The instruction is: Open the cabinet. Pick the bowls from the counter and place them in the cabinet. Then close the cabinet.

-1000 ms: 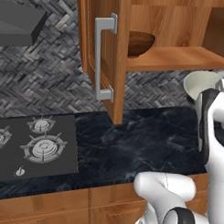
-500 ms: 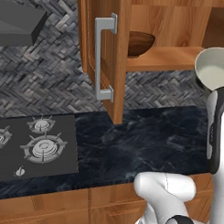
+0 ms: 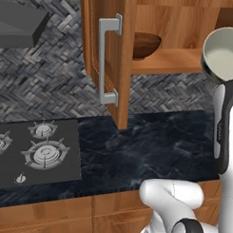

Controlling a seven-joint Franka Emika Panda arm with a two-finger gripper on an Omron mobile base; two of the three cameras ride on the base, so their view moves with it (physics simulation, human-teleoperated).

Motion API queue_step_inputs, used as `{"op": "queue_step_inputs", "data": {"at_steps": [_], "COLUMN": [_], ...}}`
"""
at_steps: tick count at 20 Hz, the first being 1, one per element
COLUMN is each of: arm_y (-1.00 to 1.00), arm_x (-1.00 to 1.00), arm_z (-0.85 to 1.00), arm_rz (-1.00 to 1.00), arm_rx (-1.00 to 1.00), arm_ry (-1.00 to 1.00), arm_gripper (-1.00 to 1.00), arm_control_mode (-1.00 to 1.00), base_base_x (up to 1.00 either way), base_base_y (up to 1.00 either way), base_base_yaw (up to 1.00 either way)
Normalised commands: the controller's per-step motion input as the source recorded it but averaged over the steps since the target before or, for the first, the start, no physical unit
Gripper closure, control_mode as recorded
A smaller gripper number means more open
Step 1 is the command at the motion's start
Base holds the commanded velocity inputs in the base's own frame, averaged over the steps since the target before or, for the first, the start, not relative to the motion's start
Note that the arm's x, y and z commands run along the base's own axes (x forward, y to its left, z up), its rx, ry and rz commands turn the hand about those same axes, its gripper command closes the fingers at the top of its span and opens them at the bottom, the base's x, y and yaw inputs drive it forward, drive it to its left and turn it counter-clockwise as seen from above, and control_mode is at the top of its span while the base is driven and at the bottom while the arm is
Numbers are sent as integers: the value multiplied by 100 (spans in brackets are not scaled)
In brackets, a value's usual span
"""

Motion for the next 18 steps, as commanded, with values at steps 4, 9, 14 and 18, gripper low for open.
{"op": "queue_step_inputs", "data": {"at_steps": [4,9,14,18], "arm_y": [6,0,0,0], "arm_x": [33,57,61,56], "arm_z": [25,8,3,0], "arm_rz": [-1,0,0,0], "arm_rx": [0,0,0,0], "arm_ry": [0,0,0,0], "arm_gripper": [100,100,100,100], "arm_control_mode": [-100,-100,-100,-100], "base_base_x": [0,0,0,0], "base_base_y": [0,0,0,0], "base_base_yaw": [0,0,0,0]}}
